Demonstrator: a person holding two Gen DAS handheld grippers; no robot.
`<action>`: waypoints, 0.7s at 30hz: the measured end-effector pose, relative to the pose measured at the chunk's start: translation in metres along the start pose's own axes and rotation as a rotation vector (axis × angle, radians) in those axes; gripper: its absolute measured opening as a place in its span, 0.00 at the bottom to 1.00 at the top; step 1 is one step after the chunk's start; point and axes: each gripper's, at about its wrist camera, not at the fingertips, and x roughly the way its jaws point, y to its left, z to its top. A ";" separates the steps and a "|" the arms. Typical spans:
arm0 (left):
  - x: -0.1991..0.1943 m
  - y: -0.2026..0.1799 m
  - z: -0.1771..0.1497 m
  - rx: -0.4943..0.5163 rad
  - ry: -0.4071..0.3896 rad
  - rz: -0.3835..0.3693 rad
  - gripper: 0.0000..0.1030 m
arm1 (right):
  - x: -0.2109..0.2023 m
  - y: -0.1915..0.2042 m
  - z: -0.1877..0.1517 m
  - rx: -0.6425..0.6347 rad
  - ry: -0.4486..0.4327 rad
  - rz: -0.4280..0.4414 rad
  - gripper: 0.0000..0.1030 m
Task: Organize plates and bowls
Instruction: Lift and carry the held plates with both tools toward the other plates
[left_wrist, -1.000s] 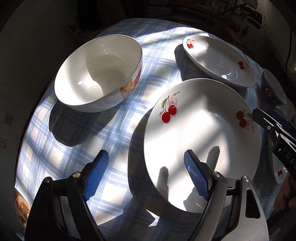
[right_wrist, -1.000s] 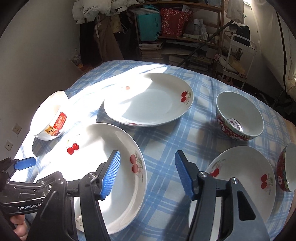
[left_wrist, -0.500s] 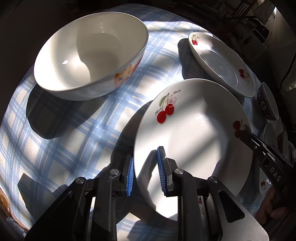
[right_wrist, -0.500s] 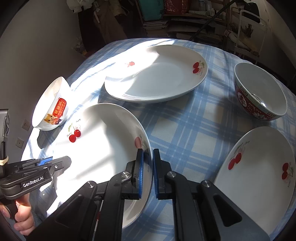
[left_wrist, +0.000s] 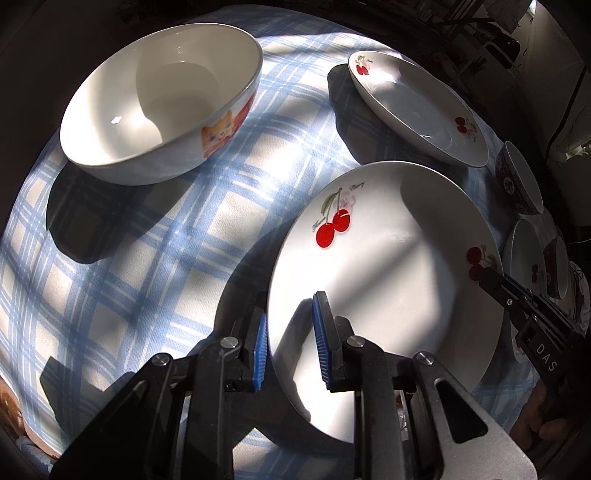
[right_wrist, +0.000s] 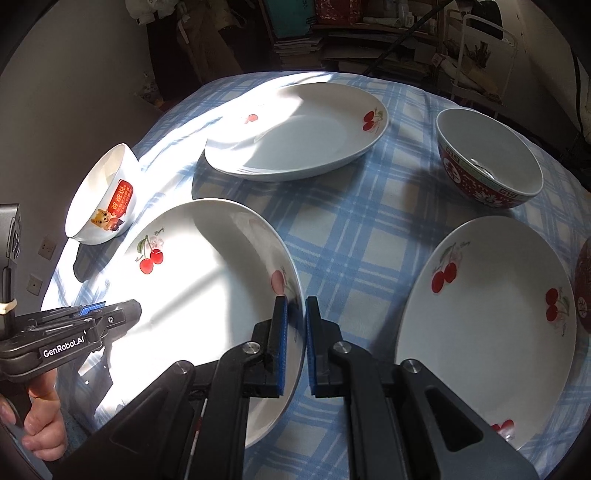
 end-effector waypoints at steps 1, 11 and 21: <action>0.000 -0.002 -0.001 0.008 0.004 -0.002 0.21 | -0.002 -0.001 -0.002 0.005 0.001 -0.002 0.10; 0.001 -0.029 -0.021 0.105 0.028 0.003 0.22 | -0.021 -0.019 -0.033 0.060 0.033 -0.034 0.10; 0.006 -0.046 -0.030 0.158 0.050 0.008 0.22 | -0.028 -0.023 -0.058 0.102 0.085 -0.077 0.12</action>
